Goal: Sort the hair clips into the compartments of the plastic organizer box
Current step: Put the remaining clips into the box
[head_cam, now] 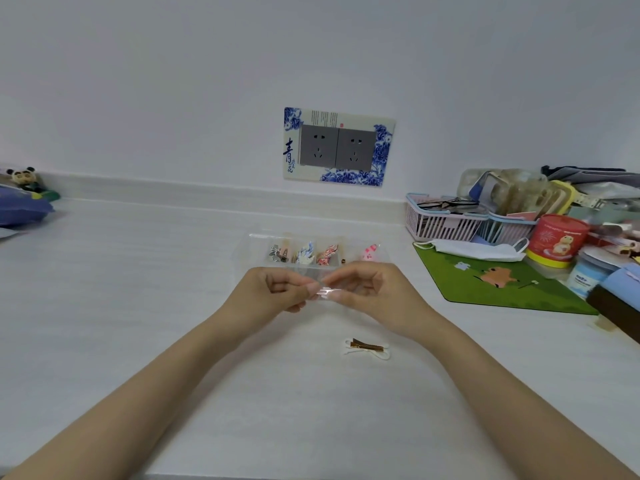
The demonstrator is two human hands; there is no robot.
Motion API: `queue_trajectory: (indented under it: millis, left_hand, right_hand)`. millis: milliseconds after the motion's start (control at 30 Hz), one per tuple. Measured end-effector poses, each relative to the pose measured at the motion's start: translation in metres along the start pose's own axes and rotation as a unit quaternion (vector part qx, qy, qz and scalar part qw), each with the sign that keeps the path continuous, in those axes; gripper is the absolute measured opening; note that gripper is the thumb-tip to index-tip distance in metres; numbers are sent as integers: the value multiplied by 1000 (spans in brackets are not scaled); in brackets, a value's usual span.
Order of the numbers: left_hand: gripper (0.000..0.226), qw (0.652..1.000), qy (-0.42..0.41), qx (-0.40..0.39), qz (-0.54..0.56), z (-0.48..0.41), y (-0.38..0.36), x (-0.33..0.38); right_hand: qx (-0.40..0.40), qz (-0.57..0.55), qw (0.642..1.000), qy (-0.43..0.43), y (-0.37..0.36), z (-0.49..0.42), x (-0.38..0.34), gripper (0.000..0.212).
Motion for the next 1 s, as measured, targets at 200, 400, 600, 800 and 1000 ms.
queue_trajectory:
  millis: [200,400,600,800,1000]
  left_hand:
    - [15,998,28,5,56,0,-4,7]
    - [10,996,-82,44,2,-11,-5,31]
    - [50,898,-293,71,-321,-16,-7,23]
    - [60,854,-306,44,-418,-20,-14,7]
    - [54,864,-318,48,-387,-18,-13,10]
  right_hand:
    - [51,-38,998,3,12,0,-8,16]
    - [160,-77,984,28,37,-8,-18,21]
    - [282,16,959,10,85,-37,-3,6]
    - [134,202,970,-28,65,-79,15,9]
    - [115,242,963,-17,55,-84,27,8]
Point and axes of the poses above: each hand's wrist, its own z-axis away from the middle knuckle, its own y-axis out of the back of the hand, x = y × z, the point moved 8 cm from there along -z, towards the middle knuckle, and after that the axes turned 13 degrees about x, right-handed, at the moved point
